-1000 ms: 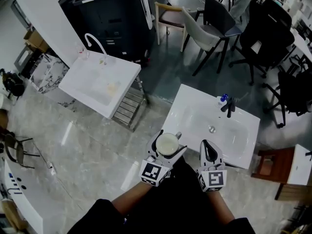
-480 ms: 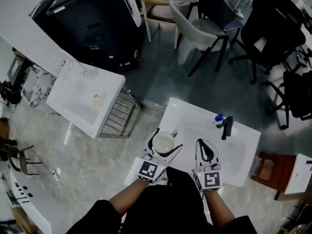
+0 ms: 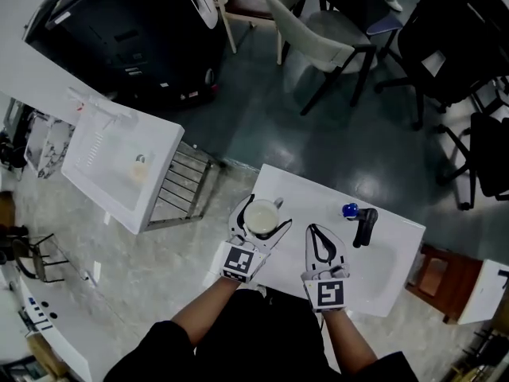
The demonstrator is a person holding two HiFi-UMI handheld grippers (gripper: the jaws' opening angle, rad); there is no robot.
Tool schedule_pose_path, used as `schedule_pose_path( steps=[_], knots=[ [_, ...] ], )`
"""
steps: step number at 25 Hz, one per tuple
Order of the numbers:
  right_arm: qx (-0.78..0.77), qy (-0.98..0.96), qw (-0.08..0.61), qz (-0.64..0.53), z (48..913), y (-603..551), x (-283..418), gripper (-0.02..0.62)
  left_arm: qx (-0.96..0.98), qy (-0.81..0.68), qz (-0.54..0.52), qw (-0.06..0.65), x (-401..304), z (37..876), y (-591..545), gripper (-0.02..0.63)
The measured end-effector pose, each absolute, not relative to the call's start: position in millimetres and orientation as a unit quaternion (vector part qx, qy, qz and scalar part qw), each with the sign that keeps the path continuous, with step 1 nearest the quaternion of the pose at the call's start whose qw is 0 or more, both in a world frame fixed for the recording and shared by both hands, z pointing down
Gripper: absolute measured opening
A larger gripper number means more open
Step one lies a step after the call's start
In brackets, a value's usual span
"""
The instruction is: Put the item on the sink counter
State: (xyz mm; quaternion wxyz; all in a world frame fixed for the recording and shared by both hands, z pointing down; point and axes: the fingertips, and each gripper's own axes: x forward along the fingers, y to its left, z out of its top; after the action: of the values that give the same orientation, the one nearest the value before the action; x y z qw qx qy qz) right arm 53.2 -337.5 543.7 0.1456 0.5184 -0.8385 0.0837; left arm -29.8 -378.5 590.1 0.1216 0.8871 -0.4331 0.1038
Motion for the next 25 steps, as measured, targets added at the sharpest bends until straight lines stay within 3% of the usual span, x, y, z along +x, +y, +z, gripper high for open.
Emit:
schedule_pose_path(
  steps=[7, 25],
  knots=[
    [0.485, -0.851, 0.196, 0.053, 576, -358, 47, 0.032, 0.885, -0.429, 0.132, 0.12, -21, 647, -408, 0.454],
    [0.495, -0.841, 0.165, 0.145, 639, -408, 50, 0.032, 0.869, -0.457, 0.145, 0.122, -6, 728, -468, 0.454]
  ],
)
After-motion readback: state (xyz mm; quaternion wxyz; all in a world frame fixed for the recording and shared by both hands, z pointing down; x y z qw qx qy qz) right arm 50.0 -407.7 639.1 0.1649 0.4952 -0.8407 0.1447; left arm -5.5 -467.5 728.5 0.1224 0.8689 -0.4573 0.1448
